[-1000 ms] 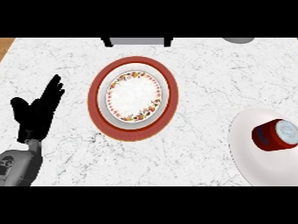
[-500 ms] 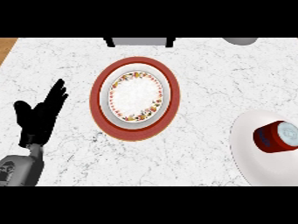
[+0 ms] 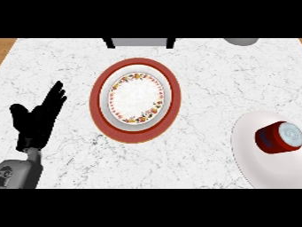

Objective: Pick the can from the plate and place it in the plate

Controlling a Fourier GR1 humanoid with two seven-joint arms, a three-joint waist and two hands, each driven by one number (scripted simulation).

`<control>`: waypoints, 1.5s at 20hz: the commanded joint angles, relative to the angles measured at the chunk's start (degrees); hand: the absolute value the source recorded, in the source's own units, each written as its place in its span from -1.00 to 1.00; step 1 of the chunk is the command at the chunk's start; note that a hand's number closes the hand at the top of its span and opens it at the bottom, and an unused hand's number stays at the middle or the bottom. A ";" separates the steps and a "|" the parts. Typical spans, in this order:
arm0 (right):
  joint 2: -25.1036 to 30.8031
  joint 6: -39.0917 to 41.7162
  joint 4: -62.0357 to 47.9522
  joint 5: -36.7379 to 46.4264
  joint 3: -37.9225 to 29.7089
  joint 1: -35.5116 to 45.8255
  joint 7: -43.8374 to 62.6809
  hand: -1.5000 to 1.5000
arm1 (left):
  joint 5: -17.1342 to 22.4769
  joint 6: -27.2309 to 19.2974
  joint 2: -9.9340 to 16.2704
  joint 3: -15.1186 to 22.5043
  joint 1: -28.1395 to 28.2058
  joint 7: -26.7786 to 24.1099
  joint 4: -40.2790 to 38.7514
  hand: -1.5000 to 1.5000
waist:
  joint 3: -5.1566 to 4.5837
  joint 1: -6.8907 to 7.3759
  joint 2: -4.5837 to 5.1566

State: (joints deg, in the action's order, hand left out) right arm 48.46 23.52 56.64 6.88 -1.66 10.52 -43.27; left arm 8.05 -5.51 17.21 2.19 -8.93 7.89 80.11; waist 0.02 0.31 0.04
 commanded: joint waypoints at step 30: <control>-11.69 2.58 9.09 30.02 5.20 5.78 17.21 -1.00 | -3.92 4.96 -2.70 -5.83 0.36 2.14 2.42 0.00 | -0.02 -0.15 -0.05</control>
State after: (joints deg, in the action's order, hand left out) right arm 39.49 25.75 64.65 34.08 2.99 15.16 -28.34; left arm 4.14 -1.86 14.07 -2.41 -8.92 10.31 82.17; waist 0.00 0.17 0.00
